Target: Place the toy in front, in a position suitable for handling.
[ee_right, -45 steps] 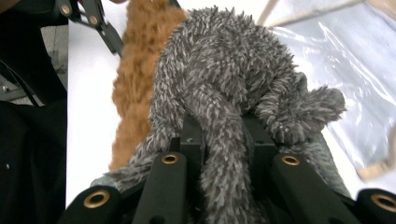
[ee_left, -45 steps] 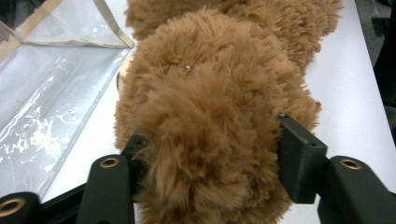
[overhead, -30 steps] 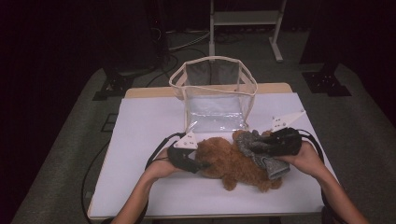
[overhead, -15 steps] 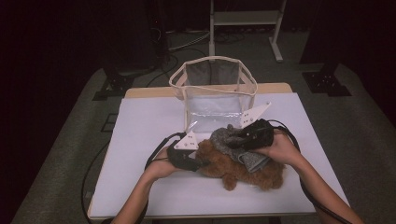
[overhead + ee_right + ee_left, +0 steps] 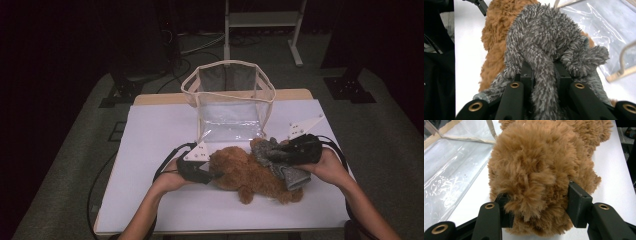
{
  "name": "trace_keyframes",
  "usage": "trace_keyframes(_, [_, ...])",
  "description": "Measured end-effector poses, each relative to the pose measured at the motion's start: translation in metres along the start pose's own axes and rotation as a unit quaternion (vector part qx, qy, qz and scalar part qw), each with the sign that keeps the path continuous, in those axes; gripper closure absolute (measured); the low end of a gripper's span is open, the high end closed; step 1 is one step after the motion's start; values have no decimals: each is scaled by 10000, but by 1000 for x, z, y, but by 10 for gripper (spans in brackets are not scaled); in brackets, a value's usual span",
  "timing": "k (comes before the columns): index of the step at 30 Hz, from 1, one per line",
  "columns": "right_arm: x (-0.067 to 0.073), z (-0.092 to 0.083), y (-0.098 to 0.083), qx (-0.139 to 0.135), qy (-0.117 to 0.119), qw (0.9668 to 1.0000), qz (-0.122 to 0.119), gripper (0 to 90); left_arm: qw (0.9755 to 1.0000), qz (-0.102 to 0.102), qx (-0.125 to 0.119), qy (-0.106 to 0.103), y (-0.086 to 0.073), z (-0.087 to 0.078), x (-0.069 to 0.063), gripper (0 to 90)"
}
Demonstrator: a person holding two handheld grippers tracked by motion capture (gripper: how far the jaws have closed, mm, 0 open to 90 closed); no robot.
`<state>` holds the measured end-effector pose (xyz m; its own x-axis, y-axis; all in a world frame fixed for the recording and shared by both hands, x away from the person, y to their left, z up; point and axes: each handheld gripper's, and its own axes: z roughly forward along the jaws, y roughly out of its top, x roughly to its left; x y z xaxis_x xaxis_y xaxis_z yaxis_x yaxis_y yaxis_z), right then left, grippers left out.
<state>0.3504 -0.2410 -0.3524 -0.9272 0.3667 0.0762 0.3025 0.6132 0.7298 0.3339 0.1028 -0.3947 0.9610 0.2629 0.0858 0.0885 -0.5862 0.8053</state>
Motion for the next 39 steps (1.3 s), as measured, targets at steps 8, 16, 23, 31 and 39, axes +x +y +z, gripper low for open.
trace_keyframes(8, [-5, -14, -16, -129, -62, 9998, 166, 735, 10000, 15, 25, -32, -2, -1, 0, 479])
trace_keyframes(16, [-12, -28, -26, -195, -246, 9990, 333, 732, 9999, 79, 80, -54, -3, -1, 0, 481])
trace_keyframes(23, [-24, -17, -18, -262, -179, 9983, 481, 731, 9997, 151, 163, -130, -5, -3, -1, 447])
trace_keyframes(31, [7, -3, -18, -277, 355, 9989, 116, 734, 9995, -165, 212, -161, -3, 2, 3, 241])
trace_keyframes(39, [-4, -23, -38, -459, 223, 9980, 360, 735, 9998, -41, 90, -185, -7, -5, -1, 468])
